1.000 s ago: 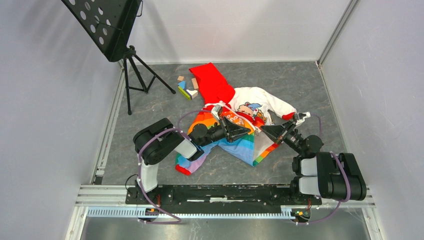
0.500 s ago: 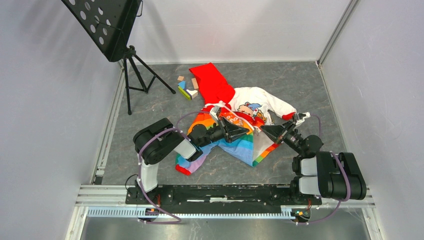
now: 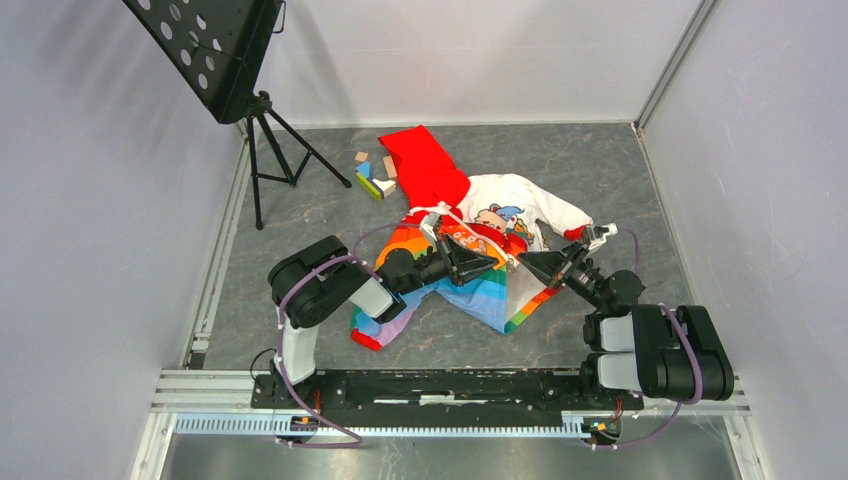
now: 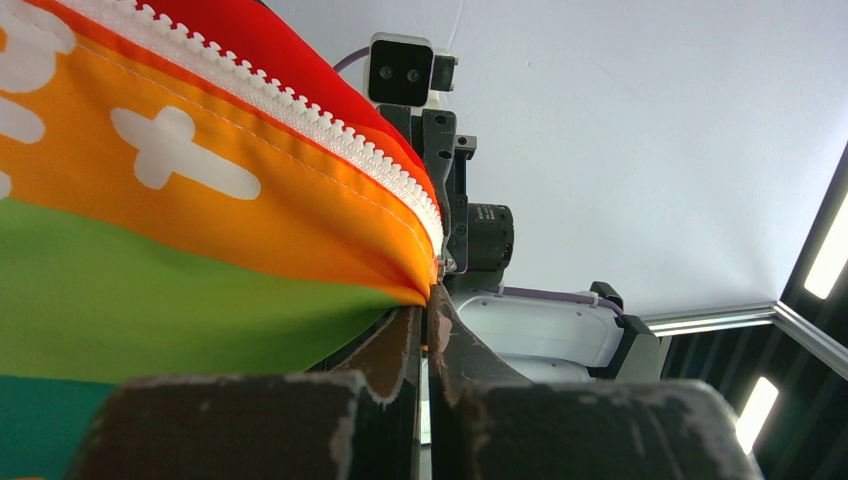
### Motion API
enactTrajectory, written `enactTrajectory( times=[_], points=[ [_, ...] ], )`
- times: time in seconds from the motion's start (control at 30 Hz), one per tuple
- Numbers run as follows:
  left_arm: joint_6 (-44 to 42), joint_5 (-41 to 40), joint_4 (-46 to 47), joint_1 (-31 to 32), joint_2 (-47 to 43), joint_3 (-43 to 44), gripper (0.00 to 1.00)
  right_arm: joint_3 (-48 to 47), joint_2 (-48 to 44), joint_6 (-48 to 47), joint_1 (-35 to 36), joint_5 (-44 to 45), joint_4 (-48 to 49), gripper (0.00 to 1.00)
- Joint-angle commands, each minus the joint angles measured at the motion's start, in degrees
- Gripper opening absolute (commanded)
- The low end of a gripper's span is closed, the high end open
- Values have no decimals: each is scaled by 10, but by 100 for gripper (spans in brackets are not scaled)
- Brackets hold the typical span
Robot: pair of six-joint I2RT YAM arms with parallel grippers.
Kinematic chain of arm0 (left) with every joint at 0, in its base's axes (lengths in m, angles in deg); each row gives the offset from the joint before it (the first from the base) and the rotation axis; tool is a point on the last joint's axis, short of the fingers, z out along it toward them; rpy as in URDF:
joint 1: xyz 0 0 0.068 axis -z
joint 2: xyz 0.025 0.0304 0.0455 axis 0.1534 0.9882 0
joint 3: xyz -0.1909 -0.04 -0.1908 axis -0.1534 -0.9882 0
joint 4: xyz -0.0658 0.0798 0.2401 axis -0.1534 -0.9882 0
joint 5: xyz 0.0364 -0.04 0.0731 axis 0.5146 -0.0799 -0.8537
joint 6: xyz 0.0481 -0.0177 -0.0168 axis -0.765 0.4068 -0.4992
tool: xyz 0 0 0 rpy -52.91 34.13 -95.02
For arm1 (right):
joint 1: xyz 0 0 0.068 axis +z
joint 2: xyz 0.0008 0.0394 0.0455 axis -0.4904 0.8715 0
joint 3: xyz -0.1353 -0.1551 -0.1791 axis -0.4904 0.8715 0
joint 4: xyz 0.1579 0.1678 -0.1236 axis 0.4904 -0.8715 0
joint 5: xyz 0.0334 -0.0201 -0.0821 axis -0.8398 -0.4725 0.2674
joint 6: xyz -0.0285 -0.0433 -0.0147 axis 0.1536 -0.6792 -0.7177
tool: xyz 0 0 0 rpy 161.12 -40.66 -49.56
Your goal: Zip up the jacket
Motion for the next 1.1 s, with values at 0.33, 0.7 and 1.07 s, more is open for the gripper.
enactTrajectory(
  times=[0.33,0.7,1.07],
  points=[
    [14,1,33,-1,-4,6,2,70,3,-15,3,9,211,0],
    [10,-2,34,-3,-14,1,2,74,5,-27,3,11,198,0],
    [5,-4,33,-10,-24,-5,2,79,4,-31,3,14,193,0]
  ],
)
